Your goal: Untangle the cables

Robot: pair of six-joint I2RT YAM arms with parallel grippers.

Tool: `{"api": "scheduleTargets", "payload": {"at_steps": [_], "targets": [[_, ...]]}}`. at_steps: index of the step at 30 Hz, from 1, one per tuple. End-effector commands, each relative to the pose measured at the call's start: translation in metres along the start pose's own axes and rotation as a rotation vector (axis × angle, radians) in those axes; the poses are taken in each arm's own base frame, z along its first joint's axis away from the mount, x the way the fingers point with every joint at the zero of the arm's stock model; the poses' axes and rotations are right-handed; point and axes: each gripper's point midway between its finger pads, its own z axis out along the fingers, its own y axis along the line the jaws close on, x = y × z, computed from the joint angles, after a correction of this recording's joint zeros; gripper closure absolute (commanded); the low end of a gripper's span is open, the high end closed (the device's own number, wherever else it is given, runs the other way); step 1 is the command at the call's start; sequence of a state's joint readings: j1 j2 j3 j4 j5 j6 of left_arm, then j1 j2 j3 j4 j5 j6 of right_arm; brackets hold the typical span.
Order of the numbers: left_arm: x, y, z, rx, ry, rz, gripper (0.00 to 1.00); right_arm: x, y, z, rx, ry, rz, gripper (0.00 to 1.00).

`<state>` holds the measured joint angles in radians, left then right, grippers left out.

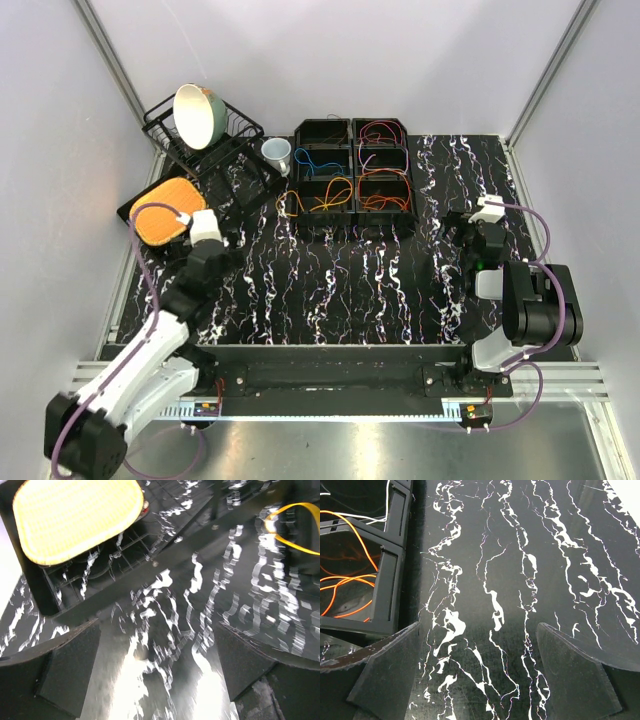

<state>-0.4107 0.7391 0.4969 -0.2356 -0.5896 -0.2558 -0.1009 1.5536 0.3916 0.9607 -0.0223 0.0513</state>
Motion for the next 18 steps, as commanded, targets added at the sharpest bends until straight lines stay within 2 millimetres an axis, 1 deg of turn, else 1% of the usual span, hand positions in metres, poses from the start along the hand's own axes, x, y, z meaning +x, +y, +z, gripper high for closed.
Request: {"api": "scheduleTargets", "payload": {"at_steps": [1,2,4,5,6,7,8,9,10,11,12,13,14,15,16,17,18], "targets": [[-0.06,0.005,0.027,-0.073,-0.269,-0.038,0.01,-0.014,0.004,0.001,-0.024,-0.056,0.007,0.0],[-0.058,-0.001,0.037,-0.056,-0.278,-0.026,0.01,-0.014,0.004,0.002,-0.022,-0.056,0.006,0.0],[-0.056,0.005,0.049,-0.084,-0.281,-0.004,0.01,-0.015,0.005,0.002,-0.024,-0.059,0.007,0.0],[-0.05,0.0,0.059,-0.063,-0.272,0.009,0.01,-0.014,0.004,0.002,-0.022,-0.056,0.007,0.0],[-0.05,0.007,0.064,-0.076,-0.276,0.013,0.01,-0.014,0.004,0.002,-0.024,-0.056,0.005,0.0],[-0.047,0.006,0.069,-0.062,-0.278,0.023,0.01,-0.014,0.004,0.001,-0.021,-0.057,0.007,0.0],[-0.038,0.0,0.076,-0.016,-0.274,0.059,0.01,-0.014,0.005,0.002,-0.024,-0.058,0.007,0.0],[-0.034,0.003,0.08,-0.017,-0.272,0.064,0.01,-0.015,0.005,0.002,-0.024,-0.059,0.007,0.0],[-0.024,0.004,0.082,-0.007,-0.261,0.07,0.01,-0.014,0.004,0.002,-0.024,-0.058,0.005,0.0],[-0.027,0.005,0.083,-0.005,-0.295,0.047,0.01,-0.013,0.004,0.002,-0.022,-0.055,0.007,0.0],[-0.026,0.009,0.083,-0.007,-0.306,0.045,0.01,-0.014,0.004,0.002,-0.021,-0.057,0.007,0.0],[-0.018,0.008,0.082,0.012,-0.308,0.055,0.01,-0.014,0.005,0.002,-0.026,-0.058,0.007,0.0],[-0.028,0.007,0.08,0.022,-0.364,0.039,0.01,-0.013,0.004,0.002,-0.024,-0.055,0.007,0.0],[-0.025,0.004,0.082,0.042,-0.367,0.048,0.01,-0.013,0.004,0.002,-0.024,-0.055,0.007,0.0],[-0.03,-0.003,0.083,0.084,-0.383,0.06,0.01,-0.014,0.004,0.002,-0.024,-0.056,0.005,0.0],[-0.03,-0.004,0.085,0.104,-0.384,0.071,0.01,-0.013,0.004,0.002,-0.024,-0.053,0.007,0.0],[-0.023,-0.007,0.088,0.125,-0.374,0.088,0.01,-0.013,0.004,0.002,-0.022,-0.055,0.006,0.0]]}}
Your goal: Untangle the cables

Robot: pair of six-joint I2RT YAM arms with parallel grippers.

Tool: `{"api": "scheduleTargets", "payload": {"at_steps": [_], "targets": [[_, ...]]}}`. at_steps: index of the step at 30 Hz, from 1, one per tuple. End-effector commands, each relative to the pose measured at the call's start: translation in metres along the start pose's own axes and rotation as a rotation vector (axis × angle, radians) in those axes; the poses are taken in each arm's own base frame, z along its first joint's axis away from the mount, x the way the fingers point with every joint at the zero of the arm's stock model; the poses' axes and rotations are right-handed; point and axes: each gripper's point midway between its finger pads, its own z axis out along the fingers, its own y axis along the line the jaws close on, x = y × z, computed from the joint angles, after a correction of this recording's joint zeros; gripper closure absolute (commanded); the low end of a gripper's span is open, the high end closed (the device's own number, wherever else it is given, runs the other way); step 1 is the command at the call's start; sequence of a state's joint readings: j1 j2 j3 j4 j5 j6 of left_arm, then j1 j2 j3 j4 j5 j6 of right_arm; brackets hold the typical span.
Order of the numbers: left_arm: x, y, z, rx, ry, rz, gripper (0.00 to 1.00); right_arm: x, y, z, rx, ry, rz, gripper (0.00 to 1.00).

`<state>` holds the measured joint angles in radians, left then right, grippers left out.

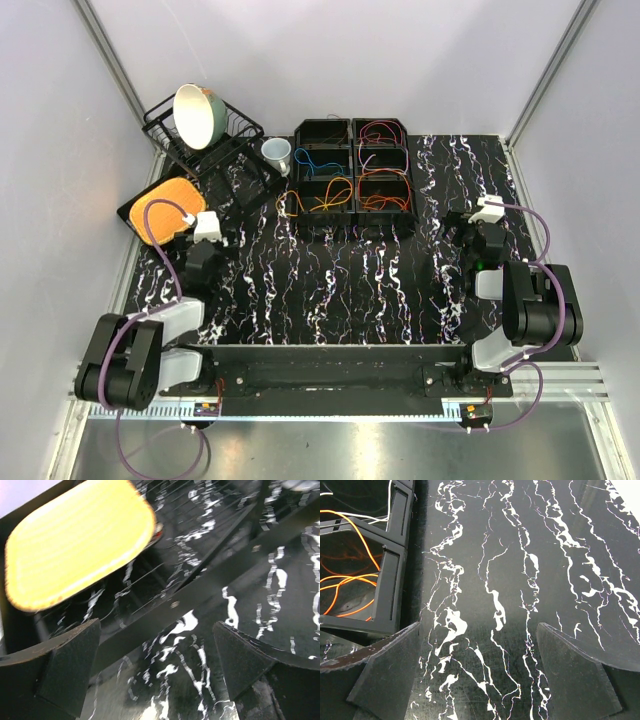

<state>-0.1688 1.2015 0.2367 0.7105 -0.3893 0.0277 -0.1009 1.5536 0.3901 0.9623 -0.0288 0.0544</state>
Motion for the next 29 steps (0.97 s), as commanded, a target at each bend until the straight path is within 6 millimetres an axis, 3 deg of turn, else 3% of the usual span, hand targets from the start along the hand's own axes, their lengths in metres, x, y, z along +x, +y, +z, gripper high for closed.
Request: {"api": "scheduleTargets", "payload": {"at_steps": [1,2,5,10,29], "targets": [[-0.043,-0.018,0.007,0.13,-0.221,-0.02,0.01,-0.014,0.003,0.002,-0.018,-0.057,0.004,0.0],[-0.053,-0.013,0.008,0.113,-0.267,-0.042,0.01,-0.014,0.004,0.002,-0.019,-0.057,0.004,0.0],[-0.042,-0.01,0.015,0.13,-0.241,-0.079,0.01,-0.014,0.003,0.002,-0.017,-0.055,0.002,0.01],[-0.04,-0.011,0.022,0.139,-0.209,-0.078,0.01,-0.014,0.003,0.002,-0.019,-0.055,0.004,0.0],[-0.04,-0.011,0.022,0.135,-0.217,-0.08,0.01,-0.013,0.003,0.002,-0.019,-0.052,0.004,0.0]]}}
